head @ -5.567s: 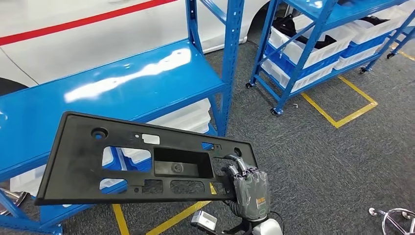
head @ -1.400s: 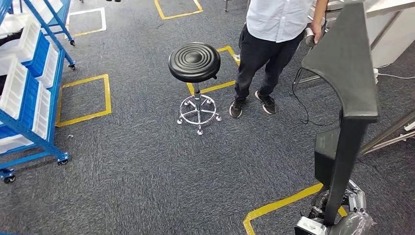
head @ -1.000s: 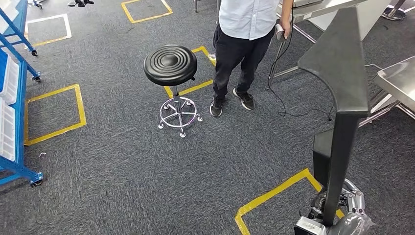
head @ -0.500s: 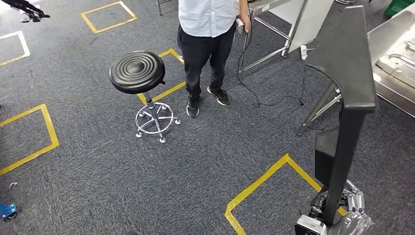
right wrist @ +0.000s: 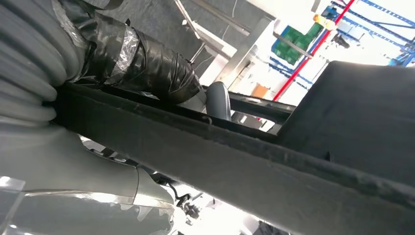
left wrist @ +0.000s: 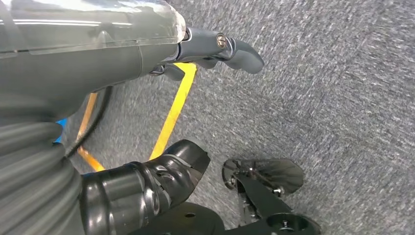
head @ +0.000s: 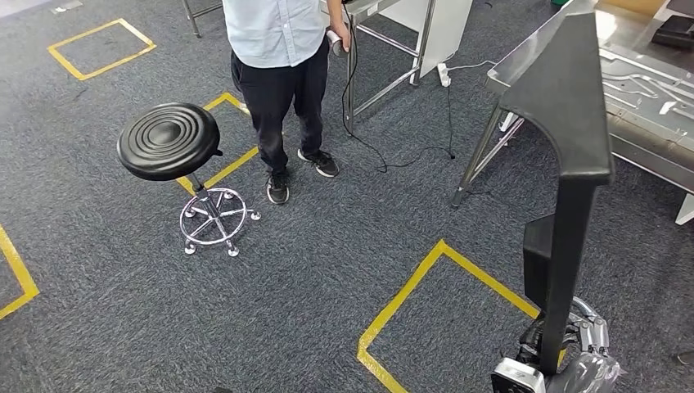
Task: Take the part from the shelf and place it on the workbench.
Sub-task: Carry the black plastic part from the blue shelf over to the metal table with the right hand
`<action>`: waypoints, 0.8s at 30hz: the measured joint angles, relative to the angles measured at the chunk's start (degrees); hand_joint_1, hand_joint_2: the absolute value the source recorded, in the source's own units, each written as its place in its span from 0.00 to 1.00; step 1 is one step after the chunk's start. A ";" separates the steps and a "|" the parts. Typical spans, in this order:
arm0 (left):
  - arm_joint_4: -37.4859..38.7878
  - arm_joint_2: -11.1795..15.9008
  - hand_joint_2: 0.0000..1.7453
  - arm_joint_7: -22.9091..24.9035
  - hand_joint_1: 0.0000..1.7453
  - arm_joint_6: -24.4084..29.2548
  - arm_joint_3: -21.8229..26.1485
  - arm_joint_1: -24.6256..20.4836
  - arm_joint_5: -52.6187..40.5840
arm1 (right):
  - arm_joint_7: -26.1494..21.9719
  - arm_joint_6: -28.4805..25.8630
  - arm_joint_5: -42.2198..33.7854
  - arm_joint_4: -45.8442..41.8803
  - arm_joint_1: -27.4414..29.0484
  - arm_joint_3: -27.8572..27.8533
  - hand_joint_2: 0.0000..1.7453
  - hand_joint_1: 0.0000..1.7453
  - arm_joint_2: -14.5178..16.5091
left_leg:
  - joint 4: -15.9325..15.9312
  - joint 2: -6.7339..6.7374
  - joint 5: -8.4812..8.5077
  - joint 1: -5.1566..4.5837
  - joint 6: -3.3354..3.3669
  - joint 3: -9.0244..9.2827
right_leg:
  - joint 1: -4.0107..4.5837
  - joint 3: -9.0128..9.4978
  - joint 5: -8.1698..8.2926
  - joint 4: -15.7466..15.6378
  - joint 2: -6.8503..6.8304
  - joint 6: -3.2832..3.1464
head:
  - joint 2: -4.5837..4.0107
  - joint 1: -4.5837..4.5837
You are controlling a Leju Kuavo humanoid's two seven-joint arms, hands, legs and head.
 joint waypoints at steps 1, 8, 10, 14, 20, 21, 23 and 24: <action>0.00 -0.05 1.00 -0.01 0.00 -0.01 0.03 -0.01 0.07 | -0.03 -0.01 0.01 -0.02 0.03 -0.06 1.00 1.00 -0.01 | -0.36 0.68 0.24 0.14 0.39 0.16 | 0.09 -0.44 -0.67 0.93 -1.13 0.26 | 0.00 0.09; -0.01 -0.21 1.00 -0.45 0.00 -0.42 0.23 0.26 0.09 | -0.01 -0.03 -0.13 0.03 0.18 -0.37 1.00 1.00 -0.02 | -0.60 5.99 -0.05 0.10 0.83 0.56 | -0.45 -5.25 -4.01 11.23 -6.86 1.35 | 0.00 0.35; -0.01 -0.31 1.00 -0.62 0.00 -0.45 0.23 0.19 0.09 | 0.02 -0.03 -0.26 0.04 0.14 -0.43 1.00 1.00 -0.02 | -0.40 7.18 -0.55 -0.02 0.29 0.99 | -0.34 -1.26 -0.93 3.75 -9.07 1.14 | 0.00 0.35; -0.02 -0.35 1.00 -0.69 0.00 -0.45 0.25 -0.08 0.12 | 0.02 -0.03 -0.59 0.06 0.15 -0.50 1.00 1.00 -0.03 | -0.38 9.10 -1.25 -0.33 -1.08 1.81 | 0.28 0.51 -0.31 -0.16 -9.48 -0.11 | 0.00 0.32; -0.01 -0.34 1.00 -0.74 0.00 -0.43 0.27 0.06 0.13 | 0.02 -0.03 -0.67 0.03 0.08 -0.62 1.00 1.00 -0.02 | 13.12 3.49 -8.68 0.15 -2.13 -4.19 | -0.04 0.56 0.18 -0.70 -5.81 -1.74 | 0.00 0.25; -0.01 -0.34 1.00 -0.73 0.00 -0.43 0.27 0.19 0.13 | 0.02 -0.03 -0.67 0.04 0.09 -0.62 1.00 1.00 -0.02 | 15.46 3.34 -9.04 0.14 -2.08 -5.49 | 0.06 0.56 0.18 -0.65 -5.04 -1.78 | 0.00 0.25; 0.00 -0.34 1.00 -0.72 0.00 -0.46 0.27 0.30 0.13 | 0.02 -0.03 -0.66 0.08 0.11 -0.62 1.00 1.00 -0.02 | 13.79 3.07 -6.33 0.13 -1.73 -5.28 | 0.19 0.66 0.16 -0.53 -3.37 -1.79 | 0.00 0.25; -0.01 -0.34 1.00 -0.72 0.00 -0.51 0.27 0.27 0.13 | 0.02 -0.03 -0.67 0.10 0.11 -0.62 1.00 1.00 -0.02 | 10.15 2.37 -3.91 0.10 -1.41 -3.88 | 0.22 0.74 0.16 -0.50 -2.57 -1.78 | 0.00 0.25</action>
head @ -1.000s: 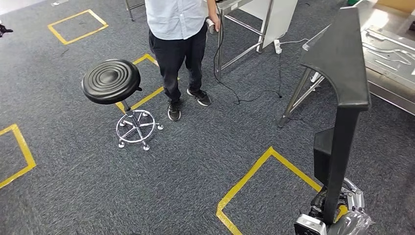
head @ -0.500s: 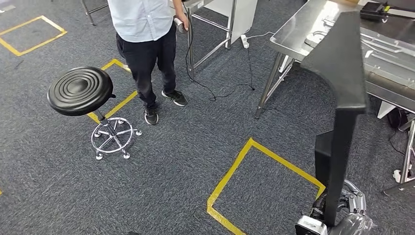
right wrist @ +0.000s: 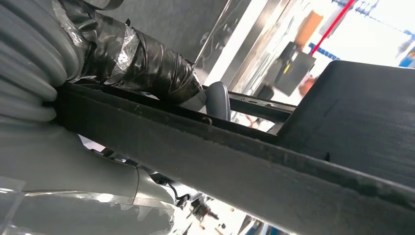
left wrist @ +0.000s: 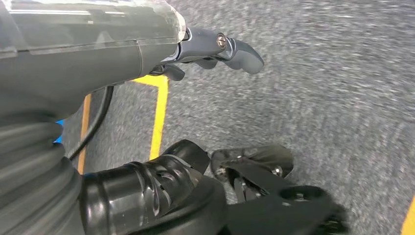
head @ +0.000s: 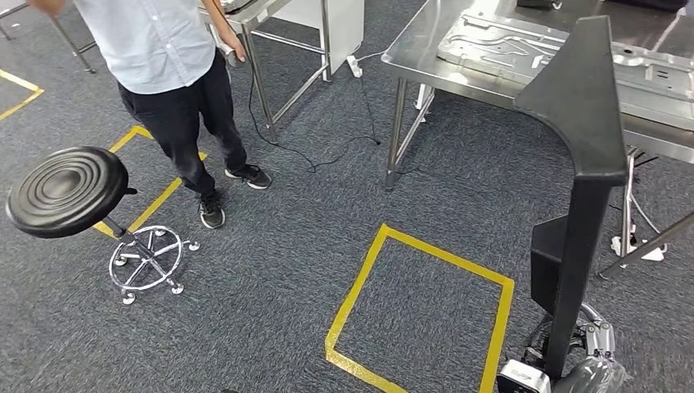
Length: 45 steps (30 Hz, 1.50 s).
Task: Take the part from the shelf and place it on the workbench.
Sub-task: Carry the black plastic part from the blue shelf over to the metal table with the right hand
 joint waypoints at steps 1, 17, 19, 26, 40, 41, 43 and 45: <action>0.00 0.04 1.00 0.01 0.00 -0.09 0.01 -0.03 0.00 | 0.01 0.00 -0.02 0.01 -0.03 0.00 1.00 1.00 -0.01 | -3.86 -1.34 1.87 -0.01 0.41 1.52 | 0.06 0.00 0.00 0.06 0.69 0.06 | 0.00 0.02; -0.01 -0.03 1.00 0.27 0.00 -0.80 0.43 -0.18 -0.29 | 1.41 0.04 -0.15 0.50 -0.17 0.00 1.00 1.00 -0.49 | -10.81 2.73 3.53 0.12 1.58 4.91 | -1.19 -0.95 -1.06 2.82 -4.65 3.76 | 0.00 0.43; -0.01 0.00 1.00 0.29 0.00 -0.80 0.49 -0.24 -0.33 | 1.54 0.04 -0.04 0.66 -0.19 0.00 1.00 1.00 -0.63 | -10.46 2.83 3.10 -0.14 1.18 4.90 | -0.99 0.53 -0.58 -0.16 -4.88 3.07 | 0.00 0.38; -0.01 0.07 1.00 0.33 0.00 -0.83 0.58 -0.25 -0.72 | 1.88 0.05 -0.15 0.98 -0.24 0.04 1.00 1.00 -0.89 | -11.01 2.75 3.28 0.00 1.95 5.14 | -0.64 0.62 -0.70 -0.24 -4.71 2.01 | 0.00 0.35; -0.01 0.09 1.00 0.15 0.00 -1.54 0.61 -0.25 -1.09 | 4.19 0.07 -2.98 1.91 -0.59 2.98 1.00 1.00 -3.21 | -11.24 2.74 3.31 0.04 0.13 5.26 | -0.52 0.68 -0.78 -0.11 -4.72 1.78 | 0.00 0.35; -0.01 0.09 1.00 0.15 0.00 -1.56 0.61 -0.24 -1.09 | 4.20 0.07 -3.00 1.94 -0.60 3.09 1.00 1.00 -3.28 | -11.22 2.74 3.30 -0.01 0.13 5.26 | -0.54 0.68 -0.77 -0.12 -4.72 1.79 | 0.00 0.35; -0.01 0.09 1.00 0.15 0.00 -1.57 0.62 -0.24 -1.09 | 4.22 0.07 -3.01 1.95 -0.62 3.23 1.00 1.00 -3.39 | -11.18 2.74 3.29 -0.10 0.15 5.24 | -0.59 0.68 -0.75 -0.13 -4.72 1.82 | 0.00 0.35; -0.01 0.09 1.00 0.15 0.00 -1.58 0.63 -0.24 -1.09 | 4.22 0.07 -3.01 1.95 -0.62 3.39 1.00 1.00 -3.48 | -11.12 2.74 3.26 -0.15 0.16 5.22 | -0.63 0.69 -0.75 -0.13 -4.72 1.83 | 0.00 0.35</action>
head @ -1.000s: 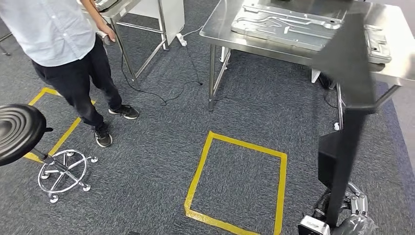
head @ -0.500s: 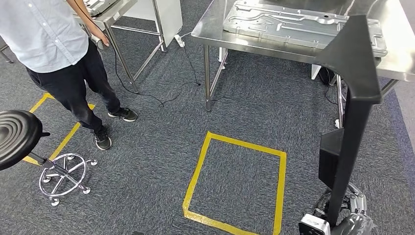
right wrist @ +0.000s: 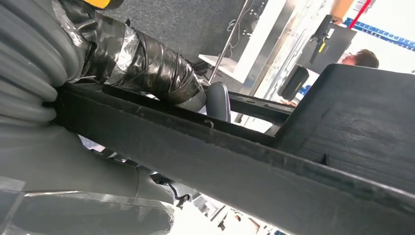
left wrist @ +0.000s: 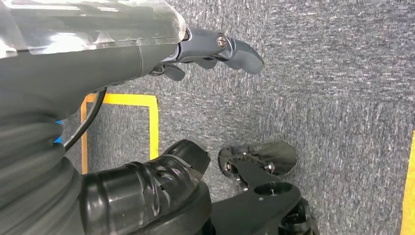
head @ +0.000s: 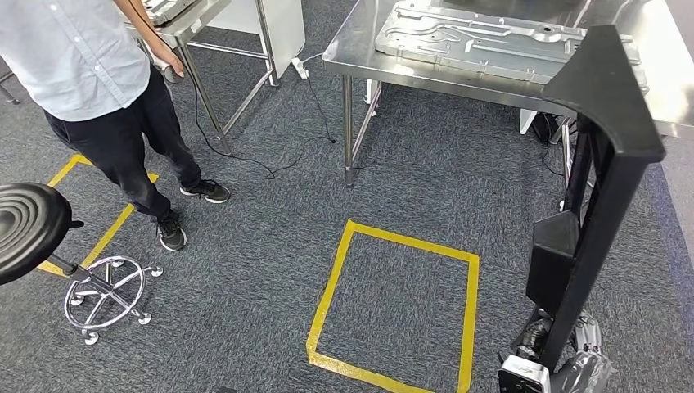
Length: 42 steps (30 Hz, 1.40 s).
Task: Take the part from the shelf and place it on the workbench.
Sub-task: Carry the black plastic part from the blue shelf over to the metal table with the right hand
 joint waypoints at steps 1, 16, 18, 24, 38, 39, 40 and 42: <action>0.00 0.00 1.00 -0.02 0.00 -0.07 0.01 0.00 0.01 | 0.00 0.00 0.00 0.00 0.00 0.06 1.00 1.00 -0.04 | 0.02 0.00 -0.01 -0.01 0.00 -0.01 | -0.01 0.00 0.00 0.00 0.00 0.00 | 0.00 0.00; 0.00 0.10 1.00 -0.31 0.00 -0.77 0.13 0.04 -0.30 | -2.73 -0.02 2.72 0.25 -0.54 -1.06 1.00 1.00 0.43 | -2.13 0.12 -0.33 2.28 -0.33 3.03 | -2.13 -2.94 0.54 4.05 0.01 3.87 | 0.00 0.13; -0.01 0.25 1.00 -0.24 0.00 -0.75 0.15 0.00 -0.31 | -2.92 -0.02 2.57 0.31 -0.54 -1.37 1.00 1.00 0.68 | -0.45 0.11 -1.71 2.31 -1.59 2.58 | -2.09 -1.93 0.56 1.82 0.08 3.06 | 0.00 0.22; 0.00 0.13 1.00 -0.24 0.00 -0.88 0.16 -0.12 -0.42 | -3.85 -0.02 1.64 0.09 -0.49 -1.81 1.00 1.00 1.75 | 5.00 -0.73 -5.36 2.32 -2.20 0.52 | -1.18 -1.86 -0.96 2.67 0.91 -0.48 | 0.00 -0.08; -0.04 0.30 1.00 -0.26 0.00 -1.01 0.20 0.12 -0.92 | -6.36 -0.02 2.17 -0.96 -0.54 -2.60 1.00 1.00 3.09 | 3.80 -2.76 0.80 -2.53 5.88 -4.19 | 1.32 0.64 -2.54 1.67 2.61 -1.79 | 0.00 0.21; -0.04 0.29 1.00 -0.26 0.00 -1.01 0.20 0.13 -0.92 | -6.34 -0.02 2.23 -0.96 -0.51 -2.61 1.00 1.00 3.10 | 3.53 -2.75 0.85 -2.56 5.88 -4.06 | 1.32 0.74 -2.50 1.46 2.62 -1.69 | 0.00 0.16; -0.04 0.22 1.00 -0.25 0.00 -1.01 0.20 0.15 -0.92 | -6.31 -0.02 2.31 -0.98 -0.46 -2.63 1.00 1.00 3.12 | 2.73 -2.74 1.09 -2.41 5.69 -3.63 | 1.49 0.99 -2.50 1.19 2.60 -1.53 | 0.00 0.11; -0.04 0.05 1.00 -0.25 0.00 -1.03 0.20 0.14 -0.93 | -6.29 -0.02 2.50 -1.03 -0.47 -2.73 1.00 1.00 3.13 | 0.30 -2.53 1.72 -1.87 4.97 -2.02 | 1.44 -0.59 -4.44 4.60 2.04 -0.59 | 0.00 0.10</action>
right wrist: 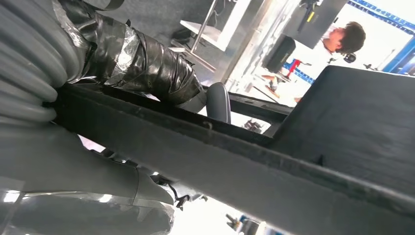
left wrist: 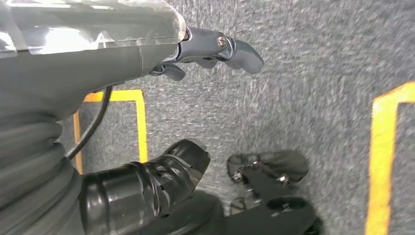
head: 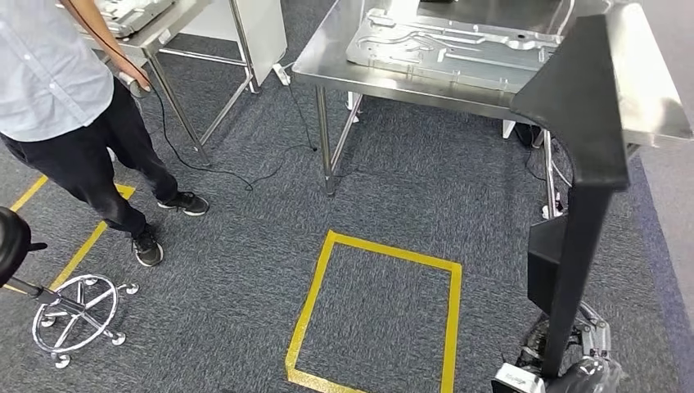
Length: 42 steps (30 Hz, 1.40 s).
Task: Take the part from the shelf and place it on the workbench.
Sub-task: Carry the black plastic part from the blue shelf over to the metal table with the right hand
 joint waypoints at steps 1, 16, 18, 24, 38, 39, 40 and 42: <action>0.00 -0.08 1.00 -0.01 0.00 -0.01 0.00 -0.02 -0.01 | -0.01 0.00 0.05 -0.01 0.03 -0.04 1.00 1.00 0.00 | -0.93 0.14 0.19 0.31 -0.41 0.72 | -0.15 -1.82 -1.54 3.43 -0.32 0.47 | 0.00 0.03; 0.00 -0.16 1.00 -0.02 0.00 0.07 0.04 -0.11 -0.03 | 0.30 0.00 0.24 0.25 0.19 -0.31 1.00 1.00 -0.01 | 10.20 0.97 -9.11 1.34 -4.56 -1.26 | -1.44 -0.93 3.89 -2.64 -1.04 -0.78 | 0.00 -0.12; 0.00 -0.16 1.00 -0.02 0.00 0.00 0.04 -0.04 -0.02 | 0.37 0.00 0.26 0.27 0.19 -0.31 1.00 1.00 -0.02 | 16.64 0.82 -10.92 1.38 -4.65 -5.22 | -1.36 -0.83 3.71 -2.63 -0.37 -0.94 | 0.00 -0.13; 0.00 -0.10 1.00 -0.14 0.00 -0.17 0.08 0.07 0.02 | 0.73 0.01 0.32 0.33 0.10 -0.31 1.00 1.00 -0.02 | 3.86 -1.98 -1.31 1.09 -2.77 -1.62 | -1.28 0.33 3.14 -2.81 2.26 -0.44 | 0.00 -0.11; 0.00 -0.22 1.00 -0.13 0.00 0.68 0.13 -0.14 -0.25 | 1.51 0.02 0.24 0.81 -0.27 -0.31 1.00 1.00 -0.25 | 1.10 1.76 -0.78 0.93 -1.57 0.04 | -1.05 -0.82 2.62 -0.01 -1.47 1.57 | 0.00 -0.12; 0.00 -0.24 1.00 -0.13 0.00 0.76 0.13 -0.17 -0.32 | 1.57 0.02 0.20 0.84 -0.31 -0.30 1.00 1.00 -0.28 | 1.35 1.79 -0.96 0.83 -1.81 0.02 | -0.96 0.65 3.45 -2.83 -1.64 1.31 | 0.00 -0.13; 0.00 -0.25 1.00 -0.14 0.00 0.80 0.13 -0.21 -0.35 | 1.59 0.02 0.15 0.86 -0.36 -0.30 1.00 1.00 -0.31 | 1.57 1.79 -1.20 0.67 -1.88 -0.03 | -0.90 1.32 3.68 -4.22 -1.74 1.16 | 0.00 -0.14; 0.00 -0.25 1.00 -0.19 0.00 0.85 0.13 -0.24 -0.42 | 1.50 0.02 0.08 0.88 -0.40 -0.29 1.00 1.00 -0.35 | 1.67 1.76 -1.35 0.52 -1.71 -0.06 | -0.86 1.41 3.75 -4.59 -1.64 1.04 | 0.00 -0.15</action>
